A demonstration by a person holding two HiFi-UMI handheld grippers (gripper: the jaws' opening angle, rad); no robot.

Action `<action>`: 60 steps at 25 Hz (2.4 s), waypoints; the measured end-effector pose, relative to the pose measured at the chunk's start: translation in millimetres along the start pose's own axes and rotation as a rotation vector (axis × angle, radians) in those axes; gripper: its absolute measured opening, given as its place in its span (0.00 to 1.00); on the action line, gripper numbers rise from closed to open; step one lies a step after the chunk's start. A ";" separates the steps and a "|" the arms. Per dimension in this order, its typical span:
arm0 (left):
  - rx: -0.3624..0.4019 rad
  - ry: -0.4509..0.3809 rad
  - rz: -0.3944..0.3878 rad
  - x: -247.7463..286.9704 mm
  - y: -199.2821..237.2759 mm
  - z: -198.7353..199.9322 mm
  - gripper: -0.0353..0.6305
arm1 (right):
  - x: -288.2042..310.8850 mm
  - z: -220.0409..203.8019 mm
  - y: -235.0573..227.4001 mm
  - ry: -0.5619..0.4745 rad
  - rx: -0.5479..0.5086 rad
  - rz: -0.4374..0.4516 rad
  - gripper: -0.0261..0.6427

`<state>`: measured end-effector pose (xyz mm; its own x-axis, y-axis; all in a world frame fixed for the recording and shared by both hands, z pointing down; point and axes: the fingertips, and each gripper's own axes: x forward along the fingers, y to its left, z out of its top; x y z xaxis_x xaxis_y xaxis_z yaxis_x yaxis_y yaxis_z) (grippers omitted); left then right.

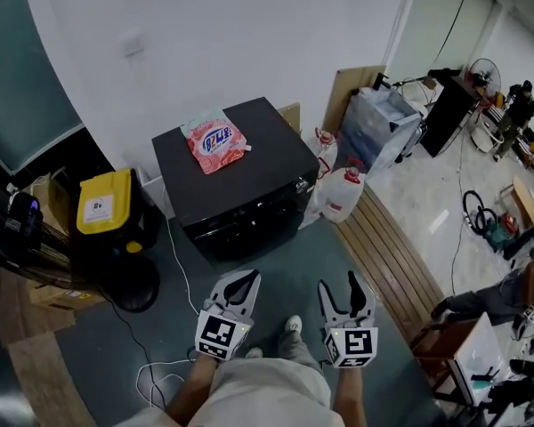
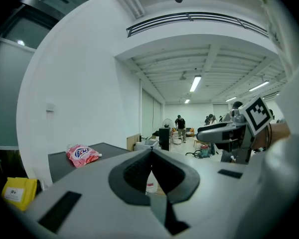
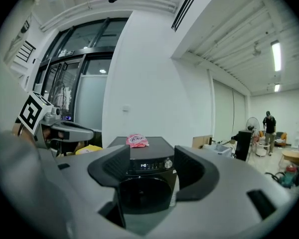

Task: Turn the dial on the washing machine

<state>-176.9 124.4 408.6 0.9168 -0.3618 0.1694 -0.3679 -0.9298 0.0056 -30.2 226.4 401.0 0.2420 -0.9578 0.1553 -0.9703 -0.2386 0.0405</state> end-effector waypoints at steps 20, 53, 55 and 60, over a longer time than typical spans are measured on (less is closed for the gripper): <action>-0.009 0.091 0.185 158.6 -8.2 1.5 0.07 | 137.1 -31.4 -113.5 0.080 0.023 0.269 0.44; -0.200 0.229 0.079 269.7 96.0 -115.4 0.07 | 332.5 -131.0 -88.5 0.308 -0.154 0.282 0.45; -0.209 0.234 0.081 273.0 99.5 -119.9 0.07 | 339.8 -136.3 -86.5 0.322 -0.168 0.289 0.46; -0.234 0.245 0.097 280.1 106.2 -132.3 0.07 | 356.4 -153.8 -83.1 0.349 -0.209 0.313 0.47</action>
<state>20.2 -66.8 587.0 0.8218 -0.3938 0.4118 -0.5029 -0.8411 0.1992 137.0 -70.5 604.8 -0.0397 -0.8592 0.5102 -0.9839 0.1228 0.1301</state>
